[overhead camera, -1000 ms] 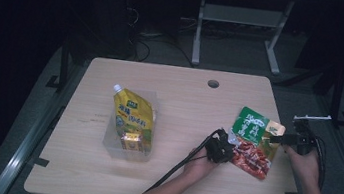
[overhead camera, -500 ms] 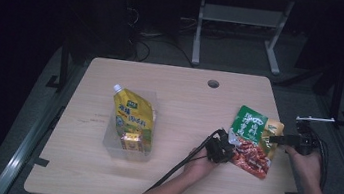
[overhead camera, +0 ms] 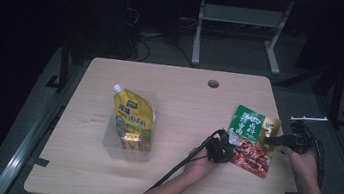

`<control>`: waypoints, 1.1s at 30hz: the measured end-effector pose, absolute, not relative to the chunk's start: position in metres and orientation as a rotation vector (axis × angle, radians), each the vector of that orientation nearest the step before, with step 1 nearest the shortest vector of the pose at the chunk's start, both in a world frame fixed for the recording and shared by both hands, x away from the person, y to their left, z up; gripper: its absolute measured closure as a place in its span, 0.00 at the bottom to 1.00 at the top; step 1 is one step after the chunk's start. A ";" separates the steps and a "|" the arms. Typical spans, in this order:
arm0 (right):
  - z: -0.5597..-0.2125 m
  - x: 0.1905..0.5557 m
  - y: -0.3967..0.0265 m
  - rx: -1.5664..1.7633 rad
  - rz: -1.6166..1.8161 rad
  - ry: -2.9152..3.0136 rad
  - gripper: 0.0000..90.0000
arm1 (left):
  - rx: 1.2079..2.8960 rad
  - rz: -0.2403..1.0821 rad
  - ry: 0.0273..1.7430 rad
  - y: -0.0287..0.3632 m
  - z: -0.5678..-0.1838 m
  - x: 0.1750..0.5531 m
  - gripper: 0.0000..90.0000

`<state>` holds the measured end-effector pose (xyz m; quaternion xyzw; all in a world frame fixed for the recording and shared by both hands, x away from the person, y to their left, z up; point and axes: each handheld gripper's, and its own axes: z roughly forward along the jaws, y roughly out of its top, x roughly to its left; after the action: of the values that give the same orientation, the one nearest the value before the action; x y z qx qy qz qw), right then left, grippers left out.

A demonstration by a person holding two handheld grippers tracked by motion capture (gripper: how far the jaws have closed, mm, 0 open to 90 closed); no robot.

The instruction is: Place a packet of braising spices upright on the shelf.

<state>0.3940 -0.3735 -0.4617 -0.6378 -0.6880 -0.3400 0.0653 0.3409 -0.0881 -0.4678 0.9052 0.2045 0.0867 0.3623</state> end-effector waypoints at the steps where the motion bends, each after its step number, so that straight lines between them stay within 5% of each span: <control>1: -0.462 0.394 -0.374 -1.923 -1.025 -2.075 0.71 | 2.331 0.223 0.527 -0.088 -0.468 0.341 0.93; 3: -0.462 0.394 -0.374 -1.918 -1.022 -2.081 0.72 | 2.331 0.224 0.526 -0.088 -0.468 0.341 0.93; 4: -0.463 0.394 -0.374 -1.890 -1.020 -2.081 0.81 | 2.333 0.224 0.524 -0.089 -0.468 0.341 0.93; 24: -0.461 0.397 -0.358 -1.827 -1.012 -2.111 0.99 | 2.329 0.234 0.524 -0.089 -0.468 0.340 0.92; 33: -0.447 0.389 -0.356 -1.813 -1.062 -2.159 1.00 | 2.312 0.207 0.528 -0.085 -0.461 0.340 0.77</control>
<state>0.3891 -0.3563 -0.4466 -0.6005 -0.7151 -0.3518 0.0647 0.3400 -0.0853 -0.4612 0.9017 0.2060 0.0807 0.3716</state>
